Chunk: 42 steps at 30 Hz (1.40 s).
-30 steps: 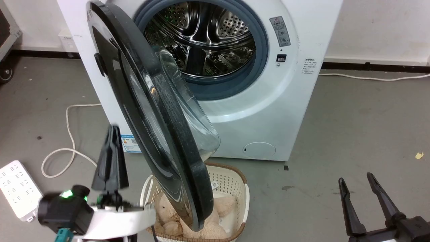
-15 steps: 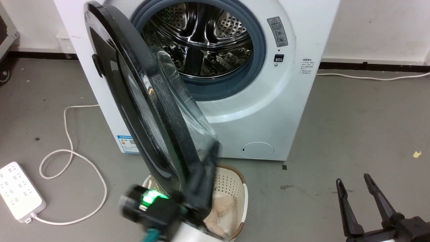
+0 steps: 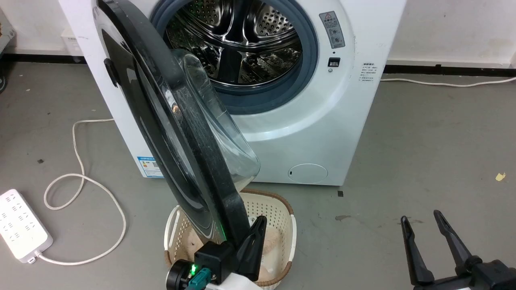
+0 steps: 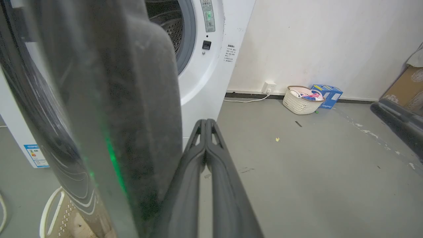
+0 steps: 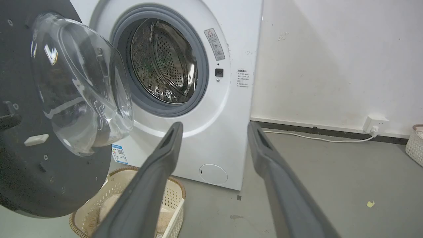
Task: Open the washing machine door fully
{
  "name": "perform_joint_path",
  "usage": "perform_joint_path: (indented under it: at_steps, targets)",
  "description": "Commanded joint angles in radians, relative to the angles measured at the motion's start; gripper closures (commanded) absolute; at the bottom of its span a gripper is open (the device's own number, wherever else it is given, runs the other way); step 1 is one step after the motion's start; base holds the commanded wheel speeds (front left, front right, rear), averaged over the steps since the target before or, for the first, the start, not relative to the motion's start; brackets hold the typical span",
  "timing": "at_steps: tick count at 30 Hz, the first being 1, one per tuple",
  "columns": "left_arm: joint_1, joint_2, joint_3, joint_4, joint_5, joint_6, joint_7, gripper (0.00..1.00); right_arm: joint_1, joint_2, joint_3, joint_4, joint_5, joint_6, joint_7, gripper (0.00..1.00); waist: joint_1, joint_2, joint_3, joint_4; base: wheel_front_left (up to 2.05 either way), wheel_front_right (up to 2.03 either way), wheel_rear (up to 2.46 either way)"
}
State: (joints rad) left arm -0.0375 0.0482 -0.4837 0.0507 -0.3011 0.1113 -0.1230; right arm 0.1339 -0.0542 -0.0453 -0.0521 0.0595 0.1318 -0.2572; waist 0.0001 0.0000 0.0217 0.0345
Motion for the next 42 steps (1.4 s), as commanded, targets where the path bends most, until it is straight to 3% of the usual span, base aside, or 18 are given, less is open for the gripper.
perform_joint_path:
  at_steps: [1, 5, 6, 12, 23, 30, 42]
  targets:
    - [-0.017, 0.002, 0.006, 0.01, -0.002, 0.002, -0.008, 1.0, -0.012, 0.004, -0.001, 0.002, -0.002, -0.001, -0.005, 0.0, -0.0001, 0.0, 0.0, 0.003, 0.0, 0.0, 0.0]
    - [-0.019, 0.007, 0.011, 0.035, -0.008, 0.002, -0.019, 1.0, -0.002, 0.004, -0.011, 0.007, 0.004, -0.001, -0.005, 0.0, -0.0001, 0.0, -0.013, 0.035, 0.0, 0.0, 0.0]
    - [-0.009, 0.015, 0.006, 0.039, -0.007, 0.001, -0.021, 1.0, 0.013, 0.004, -0.016, 0.014, 0.01, -0.001, -0.005, 0.0, -0.0001, 0.0, -0.031, 0.077, 0.0, 0.0, 0.0]
    - [0.029, 0.045, 0.015, 0.023, -0.019, 0.006, -0.006, 1.0, 0.028, 0.004, 0.0, 0.019, 0.009, -0.001, -0.005, 0.0, -0.0001, 0.0, -0.055, 0.184, 0.0, 0.0, 0.0]
    - [0.06, 0.135, 0.135, -0.031, -0.07, 0.057, 0.051, 1.0, 0.033, 0.004, 0.031, 0.017, 0.003, -0.001, -0.005, 0.0, -0.0001, 0.0, -0.042, 0.335, 0.0, 0.0, 0.0]
    - [0.033, 0.195, 0.232, -0.063, -0.1, 0.083, 0.061, 1.0, 0.018, 0.004, 0.05, 0.007, -0.026, -0.001, -0.005, 0.0, -0.0001, 0.0, 0.024, 0.348, 0.0, 0.0, 0.0]
    - [-0.08, 0.389, 0.439, -0.022, -0.165, 0.073, 0.116, 1.0, -0.051, -0.059, 0.052, -0.034, -0.043, -0.001, -0.005, 0.0, -0.0001, 0.0, 0.203, 0.304, 0.0, 0.0, 0.0]
